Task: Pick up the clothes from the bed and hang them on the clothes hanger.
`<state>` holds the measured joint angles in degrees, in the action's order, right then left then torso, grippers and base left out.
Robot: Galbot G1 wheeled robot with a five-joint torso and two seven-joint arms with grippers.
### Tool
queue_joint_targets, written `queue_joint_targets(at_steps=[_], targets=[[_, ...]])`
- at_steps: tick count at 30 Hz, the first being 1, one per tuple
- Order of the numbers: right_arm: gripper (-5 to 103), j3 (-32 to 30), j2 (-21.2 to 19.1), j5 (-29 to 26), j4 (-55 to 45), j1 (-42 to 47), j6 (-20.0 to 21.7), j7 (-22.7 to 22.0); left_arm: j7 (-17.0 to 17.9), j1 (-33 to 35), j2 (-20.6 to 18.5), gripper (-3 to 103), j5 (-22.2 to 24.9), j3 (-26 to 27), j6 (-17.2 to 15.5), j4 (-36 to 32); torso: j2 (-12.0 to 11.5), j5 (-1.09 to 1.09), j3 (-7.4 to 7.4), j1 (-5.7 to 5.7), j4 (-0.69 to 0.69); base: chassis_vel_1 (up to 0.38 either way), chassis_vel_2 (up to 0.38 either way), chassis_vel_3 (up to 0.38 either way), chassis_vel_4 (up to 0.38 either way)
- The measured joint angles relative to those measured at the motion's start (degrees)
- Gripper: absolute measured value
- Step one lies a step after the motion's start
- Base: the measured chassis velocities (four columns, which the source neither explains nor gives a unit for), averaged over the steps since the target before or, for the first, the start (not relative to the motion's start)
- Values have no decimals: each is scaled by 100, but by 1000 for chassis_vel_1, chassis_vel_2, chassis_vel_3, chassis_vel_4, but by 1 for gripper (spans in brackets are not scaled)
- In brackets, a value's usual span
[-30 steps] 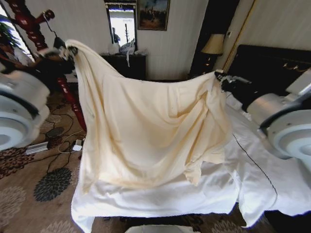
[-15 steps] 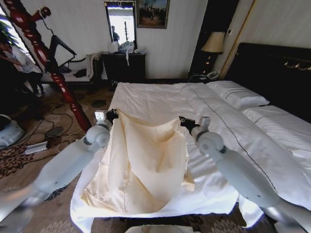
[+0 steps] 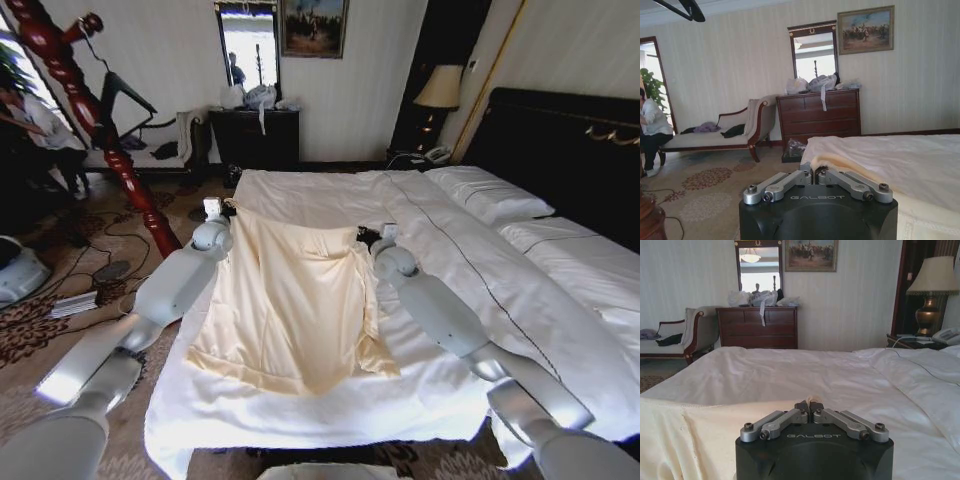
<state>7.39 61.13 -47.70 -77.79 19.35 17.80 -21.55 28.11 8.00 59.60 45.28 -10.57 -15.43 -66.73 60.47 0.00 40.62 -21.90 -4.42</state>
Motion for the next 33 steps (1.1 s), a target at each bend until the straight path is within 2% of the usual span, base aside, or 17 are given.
queue_joint_targets(at_steps=[3,7,11,14,18,22,26,27,30,33], targets=[[0,-16,-138,51,-158,235,-37,27,109,198,-128,1,25,-114,-35,-339,0,-1,1,0,-1,0,0,0,0],[0,-75,-495,138,-1035,896,-59,-25,586,657,-345,1,174,-513,-122,-1465,1,1,0,3,-8,0,0,0,0],[0,-142,-583,226,-1599,1220,-13,-93,820,761,-366,1,257,-754,-168,-1824,2,1,-2,4,-6,0,0,0,0],[0,-71,-596,344,-1707,1321,-15,-87,873,820,-348,1,197,-837,-167,-1835,2,0,-1,4,-4,0,0,0,0],[0,102,-523,400,-1608,1262,-55,-81,897,879,-315,1,88,-787,-115,-1659,2,0,0,3,-5,0,0,0,0],[0,249,-267,400,-1165,974,-107,-88,868,821,-224,1,15,-631,-50,-1273,2,-1,0,3,-4,0,0,0,0],[0,361,312,388,-408,385,-219,-92,765,561,112,1,-92,-289,60,-358,1,0,1,0,-3,0,0,0,0],[0,361,312,388,-408,385,-219,-92,765,561,112,1,-92,-289,60,-358,1,0,1,0,-3,0,0,0,0],[0,415,685,406,82,19,-272,-51,619,422,352,1,-226,-181,116,171,0,-1,1,0,-2,0,0,0,0],[-1,472,775,412,253,-36,-276,29,573,416,454,1,-277,-176,113,354,0,-1,1,0,-2,0,0,0,0]])
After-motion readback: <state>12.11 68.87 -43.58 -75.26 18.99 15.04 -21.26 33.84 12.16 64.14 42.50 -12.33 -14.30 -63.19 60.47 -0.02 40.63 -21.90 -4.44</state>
